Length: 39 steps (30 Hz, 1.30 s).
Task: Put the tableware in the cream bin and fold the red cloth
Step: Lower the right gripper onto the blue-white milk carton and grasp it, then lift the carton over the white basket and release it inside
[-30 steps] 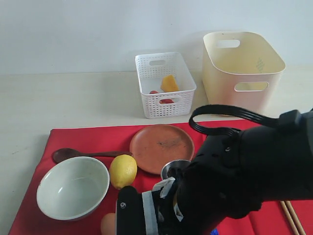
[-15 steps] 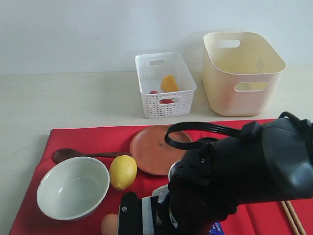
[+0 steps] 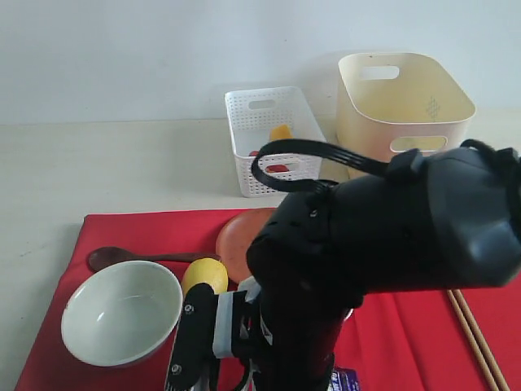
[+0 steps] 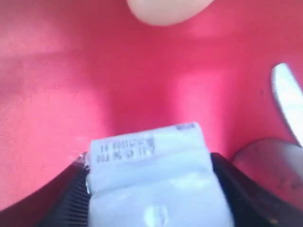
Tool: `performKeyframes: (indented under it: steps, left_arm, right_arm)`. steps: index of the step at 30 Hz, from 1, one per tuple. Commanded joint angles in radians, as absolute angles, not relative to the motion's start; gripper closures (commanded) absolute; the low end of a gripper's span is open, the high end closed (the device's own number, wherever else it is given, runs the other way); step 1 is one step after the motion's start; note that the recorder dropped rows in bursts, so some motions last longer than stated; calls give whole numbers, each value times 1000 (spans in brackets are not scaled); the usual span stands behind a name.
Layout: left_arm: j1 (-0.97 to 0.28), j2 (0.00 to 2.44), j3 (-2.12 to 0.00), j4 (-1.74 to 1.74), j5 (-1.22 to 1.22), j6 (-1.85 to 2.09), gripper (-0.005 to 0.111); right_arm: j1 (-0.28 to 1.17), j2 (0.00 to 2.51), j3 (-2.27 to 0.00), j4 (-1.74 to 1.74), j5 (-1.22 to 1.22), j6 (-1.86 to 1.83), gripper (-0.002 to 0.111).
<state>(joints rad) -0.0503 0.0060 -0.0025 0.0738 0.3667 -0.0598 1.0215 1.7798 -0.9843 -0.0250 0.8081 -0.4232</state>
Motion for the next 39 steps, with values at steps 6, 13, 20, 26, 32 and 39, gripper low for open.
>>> performKeyframes:
  steps: [6, 13, 20, 26, 32, 39]
  left_arm:
    - [-48, 0, 0, 75, 359, -61, 107]
    - [-48, 0, 0, 75, 359, -61, 107]
    - [-48, 0, 0, 75, 359, -61, 107]
    - [-48, 0, 0, 75, 359, -61, 107]
    - [-48, 0, 0, 75, 359, -61, 107]
    - [-48, 0, 0, 75, 359, -61, 107]
  right_arm:
    - [1022, 1571, -997, -24, 808, -401, 108]
    - [1022, 1408, -995, -44, 801, -360, 108]
    - [952, 1282, -995, -115, 782, -275, 108]
    - [831, 1236, -995, -115, 689, -259, 108]
    - [723, 1250, -1004, -103, 500, -200, 108]
    - [588, 1414, -1192, -39, 477, -176, 108]
